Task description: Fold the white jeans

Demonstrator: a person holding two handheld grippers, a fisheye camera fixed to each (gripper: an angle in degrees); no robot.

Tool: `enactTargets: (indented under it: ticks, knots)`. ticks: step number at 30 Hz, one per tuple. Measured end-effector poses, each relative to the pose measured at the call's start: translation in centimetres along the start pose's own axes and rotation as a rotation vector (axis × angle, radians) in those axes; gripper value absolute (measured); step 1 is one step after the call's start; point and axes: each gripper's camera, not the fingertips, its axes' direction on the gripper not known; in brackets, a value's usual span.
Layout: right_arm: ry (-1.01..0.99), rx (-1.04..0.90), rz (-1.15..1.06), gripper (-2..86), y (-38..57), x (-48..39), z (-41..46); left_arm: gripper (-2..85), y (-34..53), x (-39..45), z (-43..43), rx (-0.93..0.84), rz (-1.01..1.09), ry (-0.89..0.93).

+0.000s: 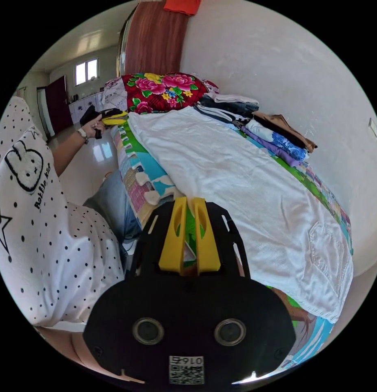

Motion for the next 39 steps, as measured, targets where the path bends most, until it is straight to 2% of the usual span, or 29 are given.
enactTargets:
  ticks: [2,4,13,17,20,24,26,31,34,37,39]
  knots:
    - [-0.005,0.004,0.015,1.8,0.9,0.0,0.9,14.6,0.2,-0.8,-0.4,-0.005,-0.038,0.056]
    - [0.002,0.002,0.017,1.8,1.3,-0.1,1.6,14.5,0.2,-0.4,-0.6,-0.016,-0.033,0.017]
    - [0.044,-0.027,-0.025,2.0,1.8,-1.1,5.9,14.9,-3.3,7.4,2.1,-0.093,0.082,-0.330]
    - [0.050,-0.016,-0.016,2.3,2.7,-1.5,8.0,7.8,-5.6,9.1,2.2,-0.095,0.045,-0.407]
    - [0.048,-0.010,-0.009,2.9,3.5,-1.7,9.5,2.4,-6.4,9.5,0.5,-0.051,0.017,-0.305]
    - [0.049,0.019,-0.004,4.5,4.1,-1.6,10.7,0.6,-7.2,14.3,-3.0,-0.009,0.146,-0.171]
    - [0.026,0.122,0.005,6.2,4.1,-1.3,10.8,0.3,-7.6,17.5,-3.8,-0.024,0.228,-0.150]
    - [-0.078,0.400,-0.085,10.2,-0.5,-3.6,13.8,0.2,-8.8,26.0,-4.5,-0.071,0.428,-0.218]
    - [-0.112,0.451,-0.166,13.1,-6.0,-6.0,19.5,0.2,-8.7,29.6,-4.7,-0.082,0.506,-0.240]
    - [-0.255,0.491,-0.075,13.5,-12.1,-3.9,25.3,0.4,-7.4,33.1,-4.7,-0.088,0.607,-0.287]
    - [-0.372,0.442,0.040,14.2,-16.3,-0.9,29.4,0.6,-5.4,36.0,-4.5,-0.088,0.711,-0.352]
